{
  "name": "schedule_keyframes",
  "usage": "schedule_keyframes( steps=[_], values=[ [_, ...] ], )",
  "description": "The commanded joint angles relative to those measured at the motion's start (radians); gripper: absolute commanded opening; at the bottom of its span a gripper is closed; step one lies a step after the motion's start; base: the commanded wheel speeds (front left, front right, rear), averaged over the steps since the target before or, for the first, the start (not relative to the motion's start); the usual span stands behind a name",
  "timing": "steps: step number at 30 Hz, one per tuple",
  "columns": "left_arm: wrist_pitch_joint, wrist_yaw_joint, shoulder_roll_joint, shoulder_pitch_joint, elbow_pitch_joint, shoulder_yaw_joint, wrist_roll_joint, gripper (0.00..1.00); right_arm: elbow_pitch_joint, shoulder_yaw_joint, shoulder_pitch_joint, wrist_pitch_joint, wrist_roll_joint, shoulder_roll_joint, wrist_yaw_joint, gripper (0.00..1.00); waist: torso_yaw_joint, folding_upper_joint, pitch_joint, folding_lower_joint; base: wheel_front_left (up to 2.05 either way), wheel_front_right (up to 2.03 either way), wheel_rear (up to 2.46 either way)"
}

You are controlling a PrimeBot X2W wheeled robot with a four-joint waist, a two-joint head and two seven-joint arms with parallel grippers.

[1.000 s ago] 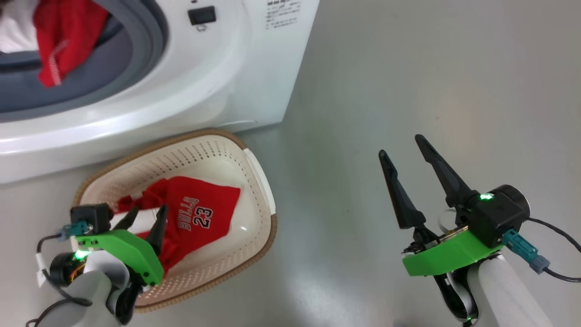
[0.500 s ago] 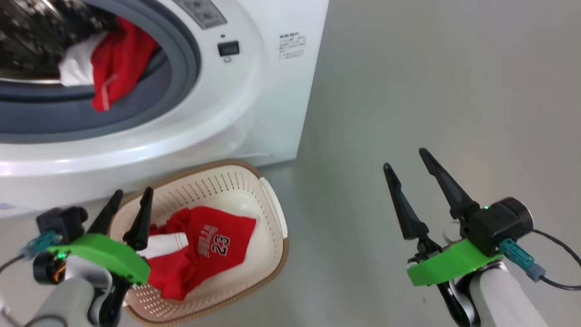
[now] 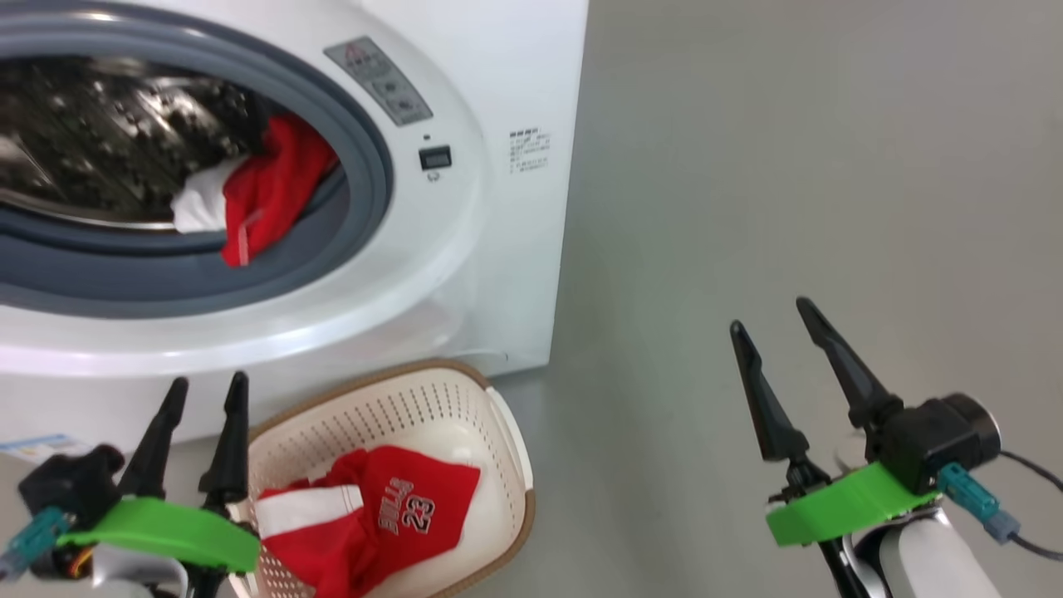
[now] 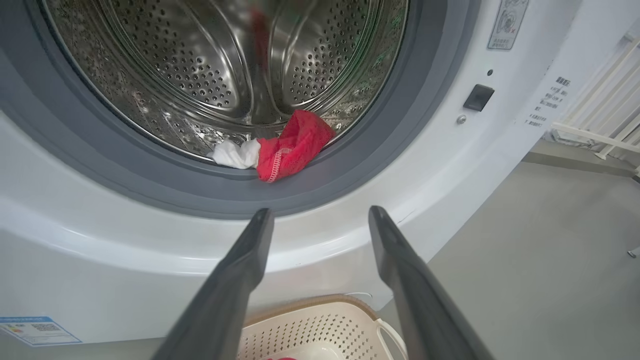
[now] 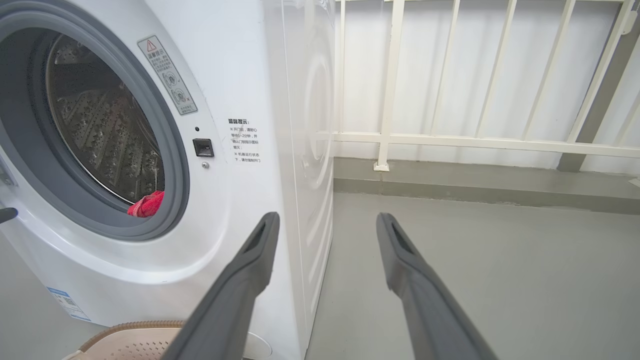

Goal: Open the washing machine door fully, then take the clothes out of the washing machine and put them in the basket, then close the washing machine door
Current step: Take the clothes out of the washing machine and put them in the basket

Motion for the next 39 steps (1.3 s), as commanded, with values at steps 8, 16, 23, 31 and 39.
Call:
schedule_keyframes(
  steps=[8, 16, 23, 31, 39],
  values=[
    [-0.012, 0.009, -0.015, 0.096, -0.118, 0.127, 0.101, 1.0, -0.019, 0.0, 0.053, -0.006, 0.005, 0.002, 0.006, 1.0, -0.011, -0.0001, -0.12, 0.0, 0.0, 0.0, 0.0],
    [-0.012, 0.015, -0.06, 0.223, -0.211, 0.202, 0.205, 1.0, -0.002, -0.042, 0.106, -0.006, 0.008, 0.002, 0.006, 1.0, -0.016, -0.0001, -0.197, 0.0, 0.0, 0.0, 0.0],
    [-0.012, 0.011, -0.093, 0.299, -0.257, 0.248, 0.248, 1.0, -0.009, -0.056, 0.128, -0.006, 0.005, 0.002, 0.006, 1.0, -0.016, -0.0001, -0.216, 0.0, 0.0, 0.0, 0.0],
    [-0.012, 0.009, -0.125, 0.327, -0.279, 0.252, 0.275, 1.0, -0.007, -0.064, 0.137, -0.006, 0.005, 0.002, 0.006, 1.0, -0.009, -0.0001, -0.226, 0.0, 0.0, 0.0, 0.0],
    [-0.012, 0.005, -0.132, 0.325, -0.276, 0.254, 0.279, 1.0, -0.007, -0.063, 0.143, -0.006, 0.004, 0.002, 0.006, 1.0, -0.002, -0.0001, -0.23, 0.0, 0.0, 0.0, 0.0]
  ],
)
